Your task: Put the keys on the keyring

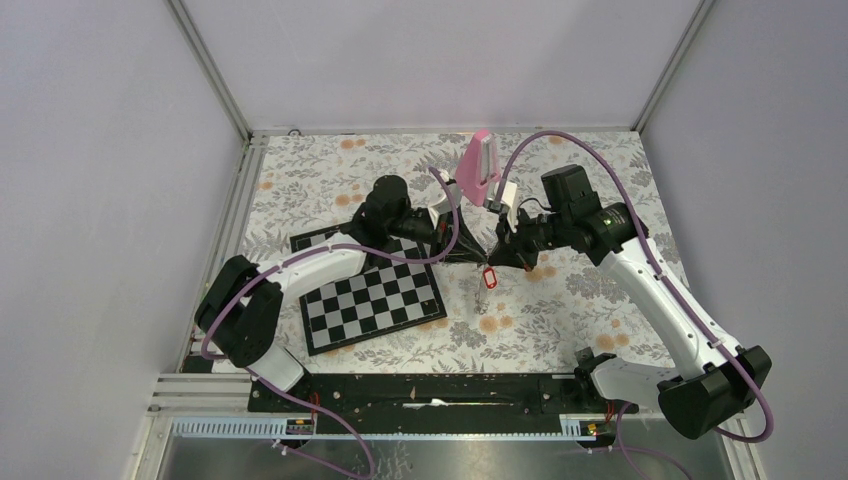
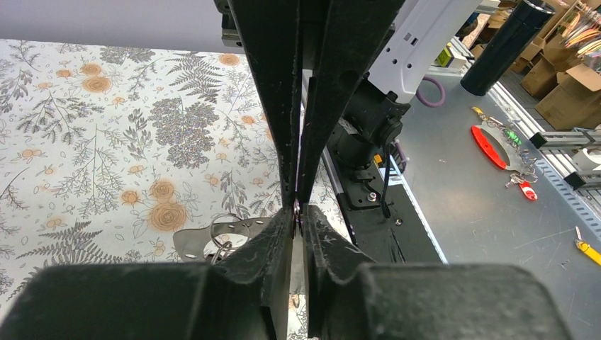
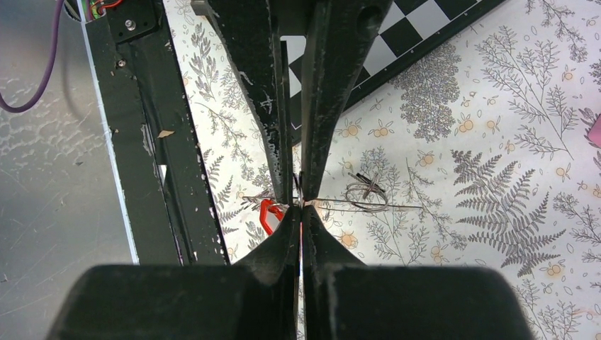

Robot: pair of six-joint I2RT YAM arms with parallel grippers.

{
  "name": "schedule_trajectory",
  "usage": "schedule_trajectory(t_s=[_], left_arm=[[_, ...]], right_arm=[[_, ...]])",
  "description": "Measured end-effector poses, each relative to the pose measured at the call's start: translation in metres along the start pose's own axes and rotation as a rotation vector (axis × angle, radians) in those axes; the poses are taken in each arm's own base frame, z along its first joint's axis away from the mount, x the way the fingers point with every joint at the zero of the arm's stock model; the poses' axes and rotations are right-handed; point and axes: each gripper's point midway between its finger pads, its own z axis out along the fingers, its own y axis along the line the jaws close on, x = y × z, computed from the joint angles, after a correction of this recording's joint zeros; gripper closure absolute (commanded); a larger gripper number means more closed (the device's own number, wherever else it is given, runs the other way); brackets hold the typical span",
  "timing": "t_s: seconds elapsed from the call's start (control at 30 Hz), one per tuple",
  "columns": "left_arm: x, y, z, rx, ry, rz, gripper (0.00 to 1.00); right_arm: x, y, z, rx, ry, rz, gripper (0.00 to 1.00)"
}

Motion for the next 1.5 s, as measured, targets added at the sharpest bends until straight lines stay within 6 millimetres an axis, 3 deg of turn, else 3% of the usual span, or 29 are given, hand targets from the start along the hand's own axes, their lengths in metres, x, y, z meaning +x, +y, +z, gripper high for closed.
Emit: schedule_trajectory(t_s=[0.07,0.2,0.57,0.77,0.9,1.07,1.37,1.5], left_arm=[[0.000,0.000,0.000,0.001,0.000,-0.002,1.00],[0.000,-0.001,0.000,0.004,0.001,-0.005,1.00],[-0.006,-0.004,-0.006,0.011,-0.042,-0.017,1.00],[-0.015,-0.011,-0.010,0.025,-0.092,-0.033,1.00],[-0.024,-0.015,-0.010,0.039,-0.122,-0.024,1.00],[-0.031,-0.021,-0.010,0.053,-0.148,-0.018,1.00],[-0.035,-0.027,-0.013,0.065,-0.180,-0.038,1.00],[-0.040,-0.028,-0.014,0.062,-0.198,-0.048,1.00]], right_arm=[[0.001,-0.001,0.000,0.005,0.003,0.000,1.00],[0.001,-0.001,0.000,0.007,0.004,0.000,0.98],[0.005,0.008,-0.005,0.031,-0.054,-0.029,0.52],[-0.002,0.016,-0.008,0.009,-0.101,-0.053,0.40],[-0.005,0.017,-0.006,-0.003,-0.120,-0.063,0.37],[-0.008,0.016,-0.003,-0.015,-0.140,-0.073,0.50],[-0.012,0.019,0.002,-0.054,-0.170,-0.078,0.99],[-0.013,0.021,0.004,-0.077,-0.184,-0.077,1.00]])
